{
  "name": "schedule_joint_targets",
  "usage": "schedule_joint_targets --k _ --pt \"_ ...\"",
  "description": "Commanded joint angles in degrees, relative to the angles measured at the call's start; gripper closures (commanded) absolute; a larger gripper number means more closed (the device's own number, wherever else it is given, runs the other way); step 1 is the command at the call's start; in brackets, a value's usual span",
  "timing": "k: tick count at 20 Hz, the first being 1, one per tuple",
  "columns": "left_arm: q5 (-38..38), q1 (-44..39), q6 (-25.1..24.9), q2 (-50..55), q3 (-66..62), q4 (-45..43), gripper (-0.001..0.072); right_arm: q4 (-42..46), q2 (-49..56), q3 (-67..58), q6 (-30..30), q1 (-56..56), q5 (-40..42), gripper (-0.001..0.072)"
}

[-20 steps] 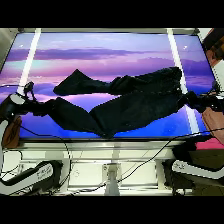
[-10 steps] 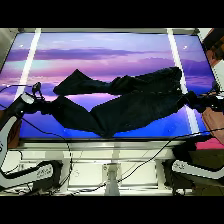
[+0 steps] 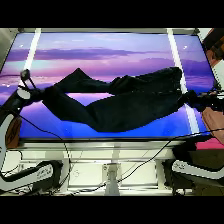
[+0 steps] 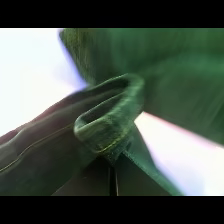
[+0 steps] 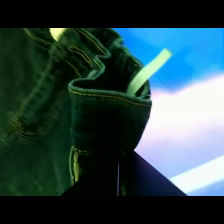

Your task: Fold the clothes and pants, and hang the long-sleeved shirts on hangers.

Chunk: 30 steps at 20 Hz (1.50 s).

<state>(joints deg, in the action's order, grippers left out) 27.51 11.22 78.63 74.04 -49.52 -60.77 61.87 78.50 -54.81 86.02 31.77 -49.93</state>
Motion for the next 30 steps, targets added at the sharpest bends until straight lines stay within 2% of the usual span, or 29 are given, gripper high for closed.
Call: schedule_joint_targets --k 1,4,5,10,12,14,17,19,21,25,30 --pt "-11.5 0.0 0.0 -3.0 -4.9 0.9 0.0662 -8.6 -0.8 -0.1 0.0 0.0 6.5 0.0678" --pt "-22.2 0.0 0.0 -4.2 -10.3 4.7 0.0662 -18.4 -2.1 -0.9 -0.9 -0.1 13.8 0.0678" --pt "-23.7 0.0 0.0 -4.1 -12.3 4.7 0.0662 -20.1 -2.3 -2.1 -2.9 -0.2 15.1 0.0678" --pt "-21.4 0.4 0.0 -4.1 -20.2 4.6 0.0664 -20.0 -3.0 -10.8 -4.7 -1.1 14.8 0.0678" --pt "-13.4 1.1 0.0 -4.3 -21.4 2.6 0.0664 -19.4 -3.4 -12.0 -4.7 -1.2 13.0 0.0678" --pt "-0.5 3.7 0.7 -4.2 -21.4 0.9 0.0664 -15.5 -3.6 -12.0 -4.3 -1.2 8.8 0.0678" --pt "19.3 10.0 8.9 -4.1 -21.4 -8.4 0.0664 -3.1 -3.6 -12.0 -0.2 -1.2 1.5 0.0678" --pt "31.9 14.3 11.0 -4.1 -21.4 -14.9 0.0664 3.1 -3.6 -12.0 2.3 -1.2 -4.2 0.0678" --pt "41.9 17.5 11.0 -4.1 -21.4 -18.2 0.0664 5.1 -3.6 -12.0 1.8 -1.2 -10.6 0.0678" --pt "50.5 19.0 7.5 -3.8 -20.8 -23.3 0.0663 11.5 -3.6 -12.0 1.3 -1.2 -20.2 0.0678" --pt "57.4 18.5 7.5 3.0 -19.6 -23.7 0.0664 20.4 -3.6 -12.0 0.2 -1.2 -31.5 0.0677"
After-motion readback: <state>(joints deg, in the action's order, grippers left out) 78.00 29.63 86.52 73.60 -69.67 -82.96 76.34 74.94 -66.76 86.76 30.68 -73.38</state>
